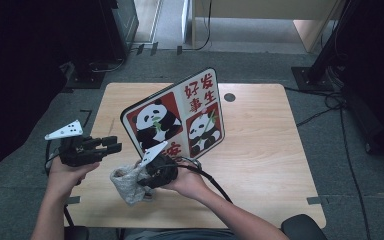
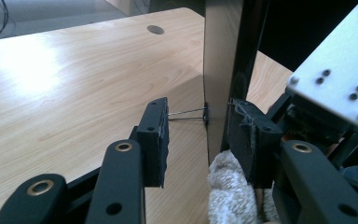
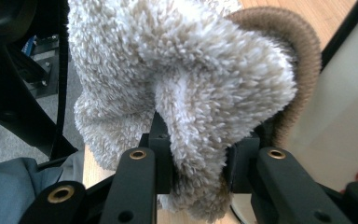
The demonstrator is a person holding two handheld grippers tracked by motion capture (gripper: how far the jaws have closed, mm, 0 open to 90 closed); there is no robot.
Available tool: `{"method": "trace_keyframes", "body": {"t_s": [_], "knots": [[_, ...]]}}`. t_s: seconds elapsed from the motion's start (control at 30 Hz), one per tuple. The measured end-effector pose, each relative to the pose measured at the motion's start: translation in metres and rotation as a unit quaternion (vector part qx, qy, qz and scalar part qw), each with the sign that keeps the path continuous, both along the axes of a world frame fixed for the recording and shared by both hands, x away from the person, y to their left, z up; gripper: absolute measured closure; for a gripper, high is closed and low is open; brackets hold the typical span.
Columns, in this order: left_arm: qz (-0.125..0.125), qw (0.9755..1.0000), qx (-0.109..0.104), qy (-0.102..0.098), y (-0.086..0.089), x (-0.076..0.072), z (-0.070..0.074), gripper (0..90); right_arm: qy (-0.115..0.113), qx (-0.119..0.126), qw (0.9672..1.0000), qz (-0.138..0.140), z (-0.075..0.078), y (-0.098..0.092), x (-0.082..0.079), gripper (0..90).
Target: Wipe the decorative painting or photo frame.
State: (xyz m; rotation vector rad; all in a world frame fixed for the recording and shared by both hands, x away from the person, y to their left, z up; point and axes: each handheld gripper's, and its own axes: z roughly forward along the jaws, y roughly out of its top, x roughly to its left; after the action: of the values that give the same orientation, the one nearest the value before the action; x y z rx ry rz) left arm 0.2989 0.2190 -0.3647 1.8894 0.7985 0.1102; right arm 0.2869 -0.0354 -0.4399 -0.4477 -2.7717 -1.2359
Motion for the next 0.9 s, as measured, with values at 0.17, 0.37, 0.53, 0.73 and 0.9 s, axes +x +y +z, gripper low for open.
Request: {"method": "trace_keyframes", "body": {"t_s": [0.17,0.37,0.53,0.73,0.9], "knots": [[-0.011,0.9999,0.003,0.0,-0.007,-0.001,0.001,58.5,0.005,0.005,1.0,-0.003,-0.006,-0.002,-0.002,69.4],[-0.023,0.9997,-0.004,0.003,-0.014,0.0,0.001,61.9,-0.002,0.007,1.0,-0.001,-0.012,-0.007,-0.005,69.5],[-0.018,0.9998,-0.004,0.009,-0.022,0.003,0.0,62.6,0.011,0.004,0.9999,-0.004,-0.019,-0.008,-0.005,69.5],[-0.025,0.9996,-0.001,0.014,-0.03,0.007,-0.003,61.5,0.016,0.006,0.9998,-0.006,-0.016,-0.01,-0.005,69.6],[-0.034,0.9993,-0.005,0.017,-0.034,0.009,-0.004,62.2,0.017,0.005,0.9998,-0.005,-0.009,-0.014,-0.007,69.7]]}}
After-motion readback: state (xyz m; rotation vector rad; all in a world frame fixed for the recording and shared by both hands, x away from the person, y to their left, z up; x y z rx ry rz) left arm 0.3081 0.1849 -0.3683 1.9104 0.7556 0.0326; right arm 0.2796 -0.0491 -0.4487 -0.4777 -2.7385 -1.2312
